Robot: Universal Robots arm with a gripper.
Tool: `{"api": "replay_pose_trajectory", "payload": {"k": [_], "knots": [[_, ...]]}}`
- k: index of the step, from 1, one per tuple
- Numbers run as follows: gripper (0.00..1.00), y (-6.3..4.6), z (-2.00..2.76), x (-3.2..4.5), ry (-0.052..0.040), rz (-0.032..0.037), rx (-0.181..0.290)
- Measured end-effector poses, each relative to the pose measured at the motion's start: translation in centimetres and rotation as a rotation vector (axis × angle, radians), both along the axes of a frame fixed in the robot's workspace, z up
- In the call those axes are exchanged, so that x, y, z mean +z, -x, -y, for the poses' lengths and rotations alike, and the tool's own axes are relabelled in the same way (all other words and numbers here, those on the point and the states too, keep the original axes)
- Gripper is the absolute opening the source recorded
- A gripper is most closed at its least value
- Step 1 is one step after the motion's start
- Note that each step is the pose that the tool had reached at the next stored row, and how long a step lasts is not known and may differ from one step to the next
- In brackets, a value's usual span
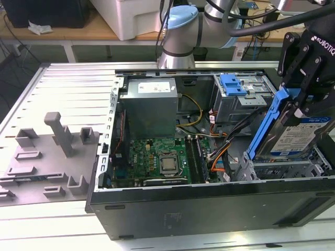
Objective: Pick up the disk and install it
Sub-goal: 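Insert the disk into the insertion slot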
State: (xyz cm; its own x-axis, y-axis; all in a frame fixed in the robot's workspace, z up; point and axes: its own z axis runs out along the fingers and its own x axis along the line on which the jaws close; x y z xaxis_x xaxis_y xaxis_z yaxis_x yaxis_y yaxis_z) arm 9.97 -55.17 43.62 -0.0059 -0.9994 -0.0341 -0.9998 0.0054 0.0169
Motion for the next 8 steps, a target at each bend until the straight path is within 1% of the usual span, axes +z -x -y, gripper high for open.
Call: {"api": "replay_pose_trajectory", "payload": {"k": [1, 8], "knots": [[0.37, 0.00, 0.01, -0.10, -0.0013, 0.0001, 0.000], [0.37, -0.01, 0.03, -0.08, -0.0002, 0.0000, 0.000]]}}
